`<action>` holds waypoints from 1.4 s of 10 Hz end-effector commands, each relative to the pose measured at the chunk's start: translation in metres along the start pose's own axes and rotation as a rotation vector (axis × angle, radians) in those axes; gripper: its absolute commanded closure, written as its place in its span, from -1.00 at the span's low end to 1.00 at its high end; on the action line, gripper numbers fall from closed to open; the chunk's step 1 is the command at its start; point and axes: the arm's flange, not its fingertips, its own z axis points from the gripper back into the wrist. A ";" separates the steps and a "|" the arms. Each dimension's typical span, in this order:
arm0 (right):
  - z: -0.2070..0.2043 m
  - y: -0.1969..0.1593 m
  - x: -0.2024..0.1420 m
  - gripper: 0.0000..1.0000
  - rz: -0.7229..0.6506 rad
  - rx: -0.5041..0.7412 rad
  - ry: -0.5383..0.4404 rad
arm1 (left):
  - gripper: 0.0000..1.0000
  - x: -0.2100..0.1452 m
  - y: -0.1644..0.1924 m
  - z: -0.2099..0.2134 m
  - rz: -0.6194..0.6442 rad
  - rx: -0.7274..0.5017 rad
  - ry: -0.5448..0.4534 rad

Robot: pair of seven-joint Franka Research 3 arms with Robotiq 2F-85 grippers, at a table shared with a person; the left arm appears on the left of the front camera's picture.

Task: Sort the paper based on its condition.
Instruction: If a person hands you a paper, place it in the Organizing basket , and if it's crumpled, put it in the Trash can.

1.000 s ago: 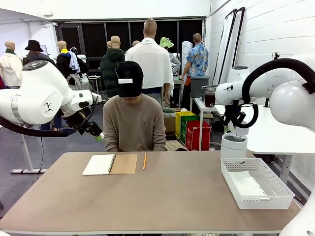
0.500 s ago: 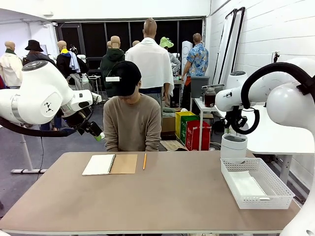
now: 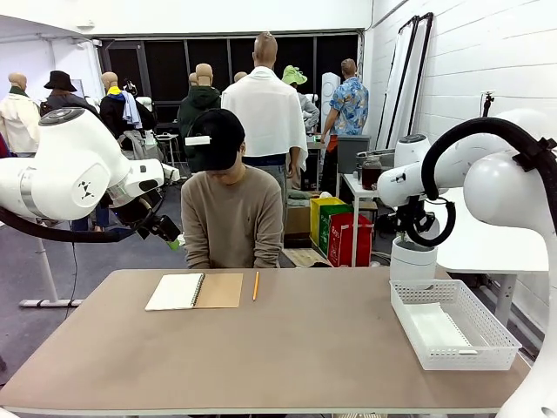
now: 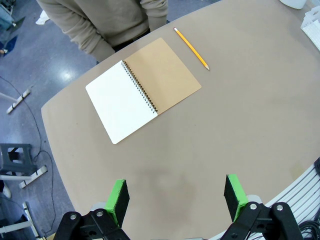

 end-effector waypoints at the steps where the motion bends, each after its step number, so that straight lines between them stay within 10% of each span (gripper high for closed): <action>1: -0.011 0.004 0.015 0.13 -0.041 -0.046 -0.031 | -1.00 -0.001 0.001 0.000 -0.003 0.000 0.000; 5: -0.022 -0.002 0.022 0.13 -0.088 -0.041 -0.012 | -1.00 -0.001 0.001 0.000 -0.003 0.000 0.000; 8: -0.020 -0.003 0.019 -1.00 -0.093 -0.013 0.020 | -1.00 -0.001 0.001 0.000 -0.003 0.000 0.000; 14: -0.001 -0.009 0.013 -1.00 -0.104 0.012 0.037 | -1.00 -0.001 0.001 0.000 -0.003 0.000 0.000</action>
